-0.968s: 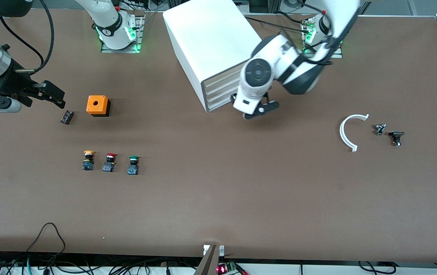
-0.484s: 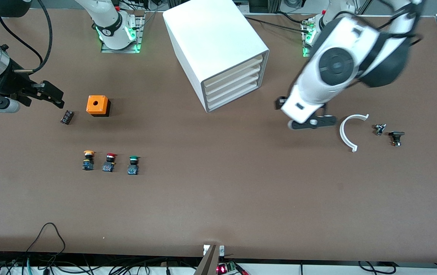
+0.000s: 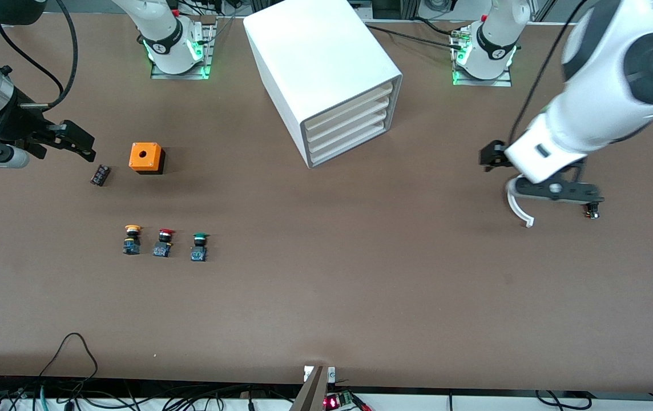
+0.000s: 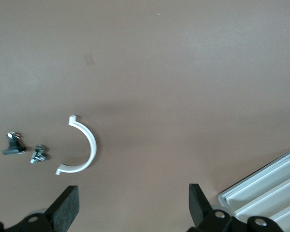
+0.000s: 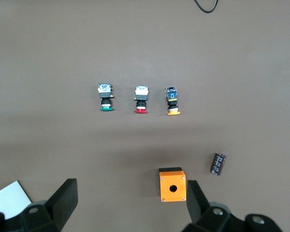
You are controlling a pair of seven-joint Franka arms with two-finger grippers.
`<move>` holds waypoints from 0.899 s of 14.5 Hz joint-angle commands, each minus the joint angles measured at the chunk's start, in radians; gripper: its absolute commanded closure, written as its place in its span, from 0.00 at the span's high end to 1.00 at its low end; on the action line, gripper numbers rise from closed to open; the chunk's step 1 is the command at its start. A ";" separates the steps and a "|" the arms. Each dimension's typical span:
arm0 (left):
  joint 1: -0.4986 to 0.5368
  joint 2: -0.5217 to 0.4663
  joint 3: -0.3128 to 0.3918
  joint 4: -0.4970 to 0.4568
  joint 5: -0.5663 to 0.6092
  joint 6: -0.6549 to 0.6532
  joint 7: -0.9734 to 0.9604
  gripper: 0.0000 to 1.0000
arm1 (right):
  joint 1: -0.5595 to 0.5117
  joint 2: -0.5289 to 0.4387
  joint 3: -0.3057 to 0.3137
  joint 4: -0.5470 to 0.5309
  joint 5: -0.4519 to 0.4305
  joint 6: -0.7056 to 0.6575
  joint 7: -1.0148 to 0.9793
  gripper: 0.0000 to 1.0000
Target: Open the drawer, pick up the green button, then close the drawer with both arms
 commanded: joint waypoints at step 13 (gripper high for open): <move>-0.147 -0.302 0.417 -0.321 -0.155 0.154 0.327 1.00 | -0.017 -0.012 0.011 0.005 0.012 -0.015 0.013 1.00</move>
